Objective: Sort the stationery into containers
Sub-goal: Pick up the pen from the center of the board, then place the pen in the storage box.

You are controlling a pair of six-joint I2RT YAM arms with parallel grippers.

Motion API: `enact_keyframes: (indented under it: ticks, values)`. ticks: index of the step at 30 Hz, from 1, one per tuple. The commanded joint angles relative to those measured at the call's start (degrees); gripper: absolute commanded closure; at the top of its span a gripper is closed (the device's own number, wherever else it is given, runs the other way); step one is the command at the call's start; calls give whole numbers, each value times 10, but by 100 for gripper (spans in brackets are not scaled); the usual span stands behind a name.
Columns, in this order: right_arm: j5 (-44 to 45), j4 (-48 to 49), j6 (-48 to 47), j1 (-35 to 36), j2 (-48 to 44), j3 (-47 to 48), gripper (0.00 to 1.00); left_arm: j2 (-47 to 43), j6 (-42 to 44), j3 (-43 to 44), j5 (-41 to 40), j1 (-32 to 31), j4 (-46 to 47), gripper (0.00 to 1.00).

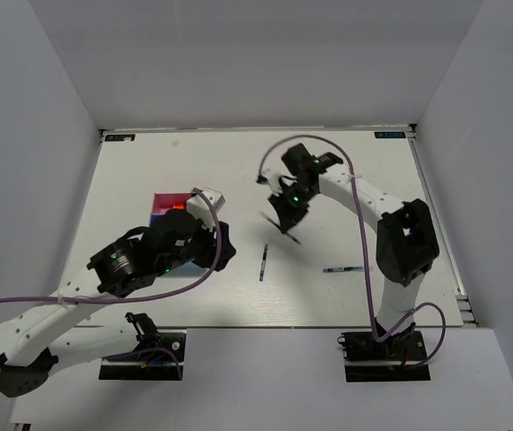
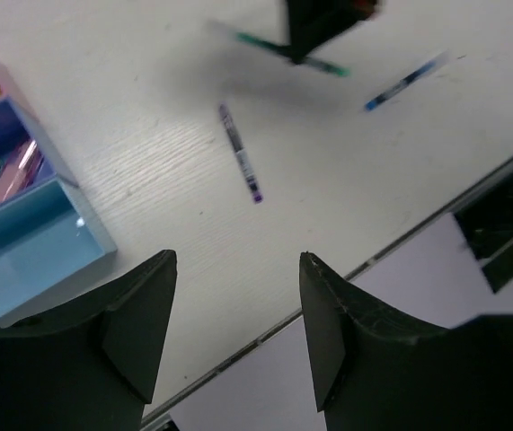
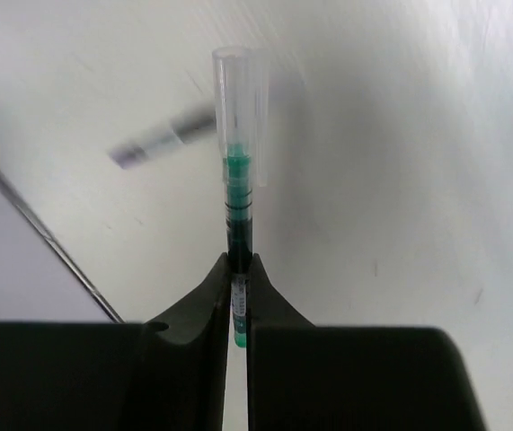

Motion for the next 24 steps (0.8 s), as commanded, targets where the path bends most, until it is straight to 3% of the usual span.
enact_keyframes:
  ticks: [1, 2, 3, 6, 8, 11, 14, 15, 16, 19, 24]
  values:
    - [-189, -90, -30, 56, 53, 188, 100, -22, 36, 55, 61, -3, 4, 33]
    - [-203, -104, -29, 65, 91, 225, 100, -21, 39, 77, 68, -4, 4, 33]
    - [-228, -128, -29, 76, 130, 341, 100, -25, 40, 83, 83, -4, 5, 33]
    - [-301, -141, -9, 107, 214, 475, 100, -36, 53, 87, 116, -5, 35, 33]
    - [-353, -76, 13, 132, 228, 479, 100, -40, 59, 82, 154, -5, 59, 33]
    - [-394, 39, 19, 155, 217, 408, 100, -32, 63, 90, 182, -5, 68, 33]
    - [-427, 116, 29, 174, 232, 421, 100, -18, 65, 106, 196, -5, 57, 33]
    - [-436, 132, 56, 176, 238, 433, 100, -13, 64, 111, 196, -5, 56, 33]
    - [-453, 232, 102, 179, 247, 425, 100, -5, 67, 115, 204, -4, 54, 33]
    - [-467, 314, 146, 181, 260, 417, 100, -5, 66, 115, 202, -5, 54, 33]
    - [-412, 342, 111, 195, 295, 424, 100, -10, 65, 106, 202, -5, 64, 33]
